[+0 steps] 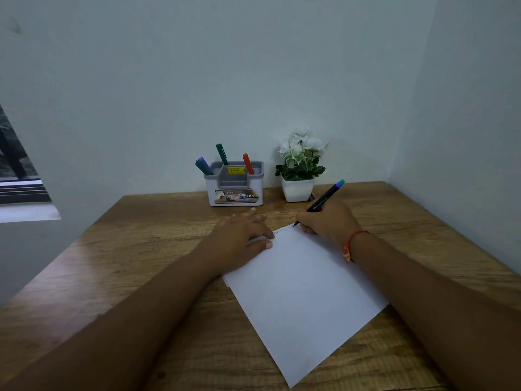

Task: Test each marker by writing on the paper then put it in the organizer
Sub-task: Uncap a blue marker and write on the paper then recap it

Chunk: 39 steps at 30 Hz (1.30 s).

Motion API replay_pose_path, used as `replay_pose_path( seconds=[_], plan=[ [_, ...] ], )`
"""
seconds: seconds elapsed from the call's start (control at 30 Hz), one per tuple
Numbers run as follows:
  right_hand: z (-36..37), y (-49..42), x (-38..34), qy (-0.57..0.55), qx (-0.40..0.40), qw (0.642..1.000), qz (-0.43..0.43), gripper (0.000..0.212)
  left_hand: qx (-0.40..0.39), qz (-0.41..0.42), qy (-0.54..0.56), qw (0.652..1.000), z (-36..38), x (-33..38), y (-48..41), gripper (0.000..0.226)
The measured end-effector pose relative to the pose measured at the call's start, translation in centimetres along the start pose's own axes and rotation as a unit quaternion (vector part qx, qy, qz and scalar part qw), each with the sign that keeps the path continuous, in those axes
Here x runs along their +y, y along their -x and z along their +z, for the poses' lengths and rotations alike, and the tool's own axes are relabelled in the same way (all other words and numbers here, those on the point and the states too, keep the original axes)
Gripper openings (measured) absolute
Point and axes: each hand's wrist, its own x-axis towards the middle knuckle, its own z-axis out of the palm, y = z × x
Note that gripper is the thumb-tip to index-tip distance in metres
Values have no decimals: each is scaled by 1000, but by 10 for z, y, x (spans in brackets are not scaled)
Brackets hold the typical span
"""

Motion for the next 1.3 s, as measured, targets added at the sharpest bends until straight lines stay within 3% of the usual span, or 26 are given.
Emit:
replay_pose_path(
  seconds=[0.6,1.3],
  plan=[
    [-3,-2,-1,8,-14,1000,19,20,-4,3,0,1000,3,-4,-1,34],
    [-4,-2,-1,11,5,999,31,32,5,3,10,1000,4,-5,-1,33]
  ],
)
